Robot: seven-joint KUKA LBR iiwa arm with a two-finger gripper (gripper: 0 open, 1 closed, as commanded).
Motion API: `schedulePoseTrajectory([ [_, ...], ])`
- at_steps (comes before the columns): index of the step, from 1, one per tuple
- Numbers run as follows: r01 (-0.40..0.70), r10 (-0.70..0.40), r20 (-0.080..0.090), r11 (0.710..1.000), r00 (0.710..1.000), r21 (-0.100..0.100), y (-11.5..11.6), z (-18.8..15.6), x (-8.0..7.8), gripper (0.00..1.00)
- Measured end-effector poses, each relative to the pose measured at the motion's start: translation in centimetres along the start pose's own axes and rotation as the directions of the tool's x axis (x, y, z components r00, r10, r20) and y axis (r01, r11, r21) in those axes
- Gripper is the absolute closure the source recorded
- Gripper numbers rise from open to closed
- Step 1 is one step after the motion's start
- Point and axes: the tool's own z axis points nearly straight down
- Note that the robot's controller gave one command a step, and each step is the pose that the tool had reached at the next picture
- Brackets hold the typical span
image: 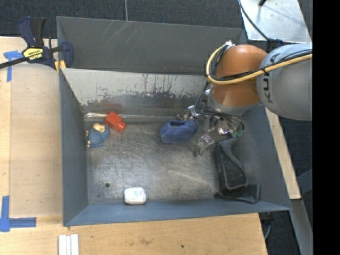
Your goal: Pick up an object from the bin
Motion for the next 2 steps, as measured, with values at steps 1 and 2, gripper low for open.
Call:
schedulePoseTrajectory([
  [1,0.0,0.0,0.019,1.0,1.0,0.002,0.1,-0.5,-0.6,1.0],
  [2,0.085,-0.085,-0.004,0.996,0.996,-0.005,0.0,-20.6,1.2,1.0],
])
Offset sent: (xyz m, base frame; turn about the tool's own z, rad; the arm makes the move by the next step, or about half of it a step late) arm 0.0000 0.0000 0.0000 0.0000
